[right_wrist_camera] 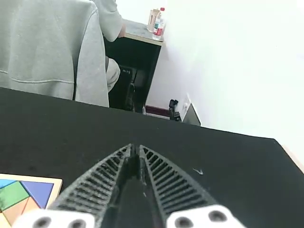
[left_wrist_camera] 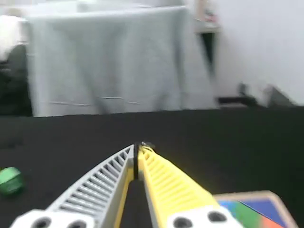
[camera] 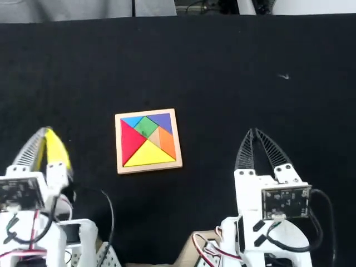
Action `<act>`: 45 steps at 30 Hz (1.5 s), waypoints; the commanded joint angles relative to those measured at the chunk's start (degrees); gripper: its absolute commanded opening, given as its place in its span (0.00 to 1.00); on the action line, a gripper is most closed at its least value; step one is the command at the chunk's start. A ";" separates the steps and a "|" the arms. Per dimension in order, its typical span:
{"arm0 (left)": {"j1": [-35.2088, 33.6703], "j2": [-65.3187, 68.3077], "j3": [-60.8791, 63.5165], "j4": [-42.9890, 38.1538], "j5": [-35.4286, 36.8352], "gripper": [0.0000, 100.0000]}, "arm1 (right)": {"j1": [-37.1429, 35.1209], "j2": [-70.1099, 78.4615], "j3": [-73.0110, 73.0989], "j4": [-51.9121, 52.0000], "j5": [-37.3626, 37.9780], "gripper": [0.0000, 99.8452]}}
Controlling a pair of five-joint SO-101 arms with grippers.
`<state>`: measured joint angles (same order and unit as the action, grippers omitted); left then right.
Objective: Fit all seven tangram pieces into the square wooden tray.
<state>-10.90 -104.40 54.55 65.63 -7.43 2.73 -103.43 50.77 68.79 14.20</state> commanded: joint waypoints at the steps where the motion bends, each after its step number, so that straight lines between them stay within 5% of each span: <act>1: -9.63 -0.35 5.58 -7.30 -0.18 0.03 | 0.53 -4.26 0.84 -0.18 0.53 0.01; 16: 7.25 -0.26 16.84 -7.56 2.99 0.03 | 0.62 -4.26 15.87 -14.07 0.62 0.01; 24: 5.23 -0.18 29.49 -8.00 2.73 0.04 | 0.53 -4.26 21.41 -15.12 0.62 0.01; 37: 2.24 -0.09 42.77 -11.52 0.97 0.10 | 0.97 -4.26 45.76 -33.05 0.62 0.01; 45: 1.63 -0.09 42.77 -5.63 0.97 0.10 | 0.97 -5.05 45.76 -25.14 0.62 0.01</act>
<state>-8.97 -104.04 96.22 56.75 -6.11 2.81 -103.43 96.66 40.84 14.55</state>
